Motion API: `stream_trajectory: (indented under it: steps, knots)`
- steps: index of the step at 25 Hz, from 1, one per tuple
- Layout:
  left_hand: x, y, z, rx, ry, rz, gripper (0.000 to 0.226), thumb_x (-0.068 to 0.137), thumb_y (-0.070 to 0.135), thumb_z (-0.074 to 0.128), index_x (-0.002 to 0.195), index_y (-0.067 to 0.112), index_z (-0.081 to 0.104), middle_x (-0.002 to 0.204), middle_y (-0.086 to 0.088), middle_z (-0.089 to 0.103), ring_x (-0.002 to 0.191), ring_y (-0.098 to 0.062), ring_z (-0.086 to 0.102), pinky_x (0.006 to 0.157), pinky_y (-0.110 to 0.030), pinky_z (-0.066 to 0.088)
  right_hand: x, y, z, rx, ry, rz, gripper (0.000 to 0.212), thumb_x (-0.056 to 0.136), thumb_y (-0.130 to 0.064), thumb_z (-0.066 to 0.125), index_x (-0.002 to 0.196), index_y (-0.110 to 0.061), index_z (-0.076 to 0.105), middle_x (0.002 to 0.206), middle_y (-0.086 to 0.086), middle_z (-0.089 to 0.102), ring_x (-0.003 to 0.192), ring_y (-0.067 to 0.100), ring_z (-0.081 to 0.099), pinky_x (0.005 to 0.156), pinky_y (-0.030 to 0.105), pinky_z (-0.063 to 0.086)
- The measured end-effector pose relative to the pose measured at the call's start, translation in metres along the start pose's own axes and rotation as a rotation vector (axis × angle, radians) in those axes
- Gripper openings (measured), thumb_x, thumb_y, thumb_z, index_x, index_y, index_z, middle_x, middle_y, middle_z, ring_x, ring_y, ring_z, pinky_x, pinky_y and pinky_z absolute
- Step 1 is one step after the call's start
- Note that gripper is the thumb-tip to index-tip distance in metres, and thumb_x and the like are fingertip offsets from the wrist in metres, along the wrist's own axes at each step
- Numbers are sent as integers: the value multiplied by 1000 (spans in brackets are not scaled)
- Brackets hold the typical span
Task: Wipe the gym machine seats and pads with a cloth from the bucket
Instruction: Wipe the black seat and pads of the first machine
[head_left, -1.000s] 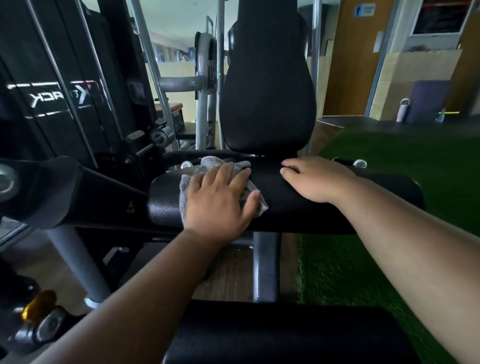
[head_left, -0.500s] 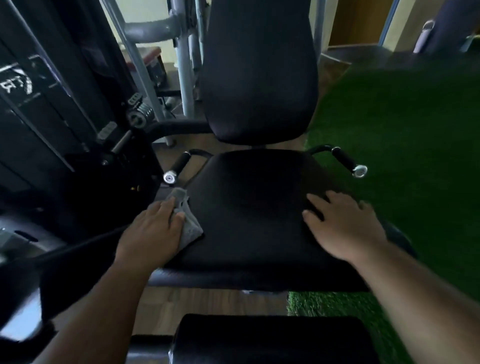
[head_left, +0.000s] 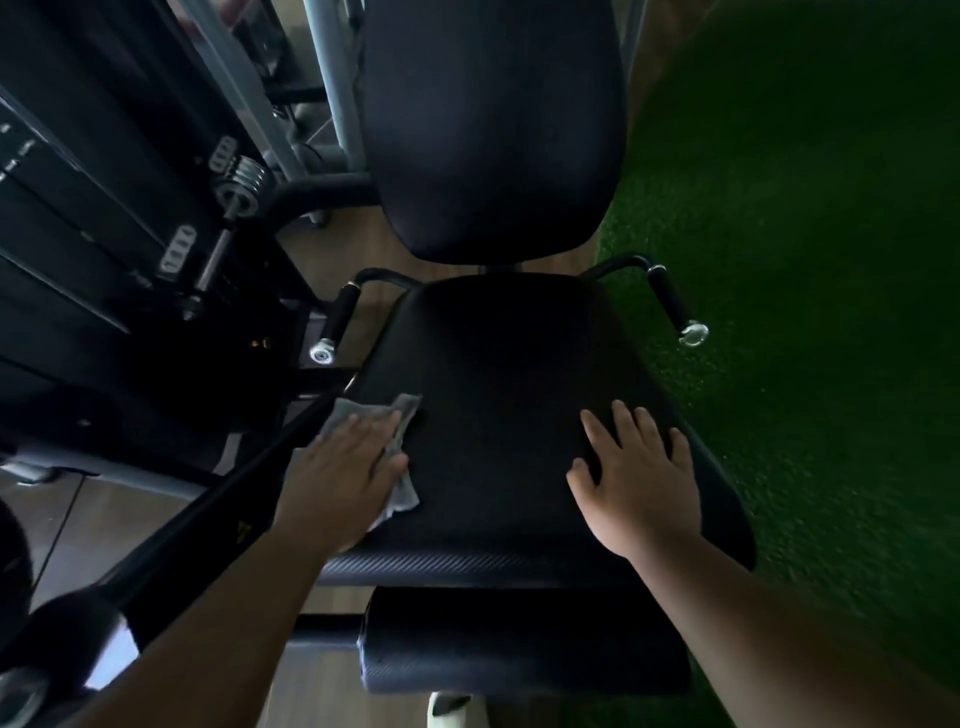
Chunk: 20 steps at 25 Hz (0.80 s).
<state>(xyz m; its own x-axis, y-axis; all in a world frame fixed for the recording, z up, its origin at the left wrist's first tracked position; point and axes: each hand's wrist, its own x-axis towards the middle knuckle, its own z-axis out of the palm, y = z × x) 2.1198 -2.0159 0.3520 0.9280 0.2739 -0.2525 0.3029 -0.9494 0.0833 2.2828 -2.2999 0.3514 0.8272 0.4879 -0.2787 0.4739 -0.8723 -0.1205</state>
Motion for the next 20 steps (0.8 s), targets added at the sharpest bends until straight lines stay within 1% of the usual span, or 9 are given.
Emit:
stream_trajectory:
  steps: [3,5,6,9,11,13,15,17,20]
  knots:
    - [81,-22,-13,48,-109,18,65,103,51,25,135,5,57,150,-25,43,136,-44,43,111,-57,35,2,2,2,-23,-11,8,70,91,-58,13,158,-36,12,168,1,7,154,23,3,123,51,5]
    - [136,-5,-30,-92,-119,-103,76,97,64,20,153,16,35,162,-12,28,147,-32,28,118,-51,25,4,2,5,-21,5,17,71,90,-58,15,158,-35,17,168,1,11,154,23,7,123,51,7]
    - [154,10,-27,-94,-84,-113,69,100,59,23,157,20,26,165,-5,18,150,-26,20,117,-50,22,5,2,5,-20,7,28,72,89,-58,17,157,-35,21,167,1,14,154,23,9,123,51,8]
    - [124,59,-27,48,-120,206,59,105,47,25,159,29,10,167,9,1,153,-17,6,113,-57,23,8,2,2,-21,-45,34,72,89,-59,18,157,-36,19,168,-1,10,154,21,6,123,50,6]
    - [78,48,-21,-42,-94,324,67,99,56,23,159,30,7,166,7,13,152,-16,12,116,-55,25,9,3,-1,-20,-80,41,73,88,-61,16,157,-38,14,168,-3,6,154,20,2,123,48,3]
    - [67,11,-16,-150,-126,191,80,92,66,27,159,26,11,164,-1,24,151,-18,17,119,-52,20,12,2,-4,-21,-97,59,74,87,-61,16,157,-38,13,168,-3,5,154,20,1,124,48,2]
    - [84,-13,-10,-170,-179,50,88,89,71,26,160,24,3,166,-1,14,153,-18,9,121,-48,9,12,2,-6,-14,-118,58,73,87,-62,21,156,-38,17,167,-2,10,153,21,4,123,48,3]
    - [119,-16,-3,-126,-141,-11,86,91,70,22,160,23,2,168,3,6,154,-17,3,121,-50,8,11,3,-9,2,-121,59,73,85,-63,25,153,-37,24,164,-1,18,151,23,12,122,49,8]
    - [182,-1,-4,-140,-81,-127,73,98,61,26,158,22,15,167,1,14,153,-19,10,121,-51,14,35,5,-18,0,-93,35,74,80,-71,28,144,-36,34,150,1,32,140,27,29,114,52,19]
